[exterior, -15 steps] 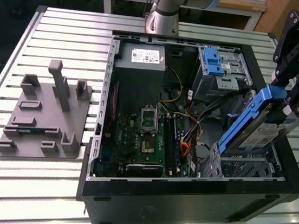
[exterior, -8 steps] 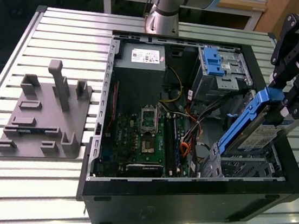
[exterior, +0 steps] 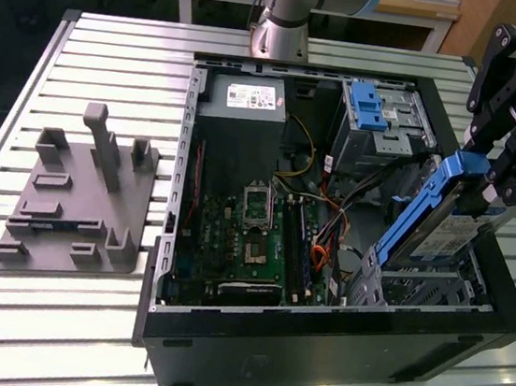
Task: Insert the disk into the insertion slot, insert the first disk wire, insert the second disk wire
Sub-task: 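Insert the disk into the insertion slot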
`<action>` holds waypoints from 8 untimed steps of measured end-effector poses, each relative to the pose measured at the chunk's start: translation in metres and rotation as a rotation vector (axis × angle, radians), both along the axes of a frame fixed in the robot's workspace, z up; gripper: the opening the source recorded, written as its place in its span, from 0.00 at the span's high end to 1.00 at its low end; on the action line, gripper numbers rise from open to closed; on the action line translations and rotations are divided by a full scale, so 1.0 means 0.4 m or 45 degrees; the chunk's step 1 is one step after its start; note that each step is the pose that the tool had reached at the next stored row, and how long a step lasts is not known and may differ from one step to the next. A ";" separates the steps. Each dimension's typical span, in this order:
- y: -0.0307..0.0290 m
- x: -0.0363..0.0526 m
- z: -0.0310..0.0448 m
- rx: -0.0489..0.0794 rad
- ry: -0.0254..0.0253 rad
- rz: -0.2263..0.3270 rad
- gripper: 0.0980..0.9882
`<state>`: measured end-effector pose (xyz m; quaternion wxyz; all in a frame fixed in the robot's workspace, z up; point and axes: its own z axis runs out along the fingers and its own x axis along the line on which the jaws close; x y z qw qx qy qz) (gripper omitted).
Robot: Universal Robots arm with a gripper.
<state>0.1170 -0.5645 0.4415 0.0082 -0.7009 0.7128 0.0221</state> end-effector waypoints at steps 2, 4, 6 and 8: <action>0.000 0.000 0.001 -0.001 0.0024 -0.006 0.70; 0.000 0.000 0.002 -0.001 0.0051 -0.018 0.70; 0.000 0.000 0.002 -0.001 0.0060 -0.030 0.70; 0.000 0.000 0.002 -0.001 0.0069 -0.039 0.70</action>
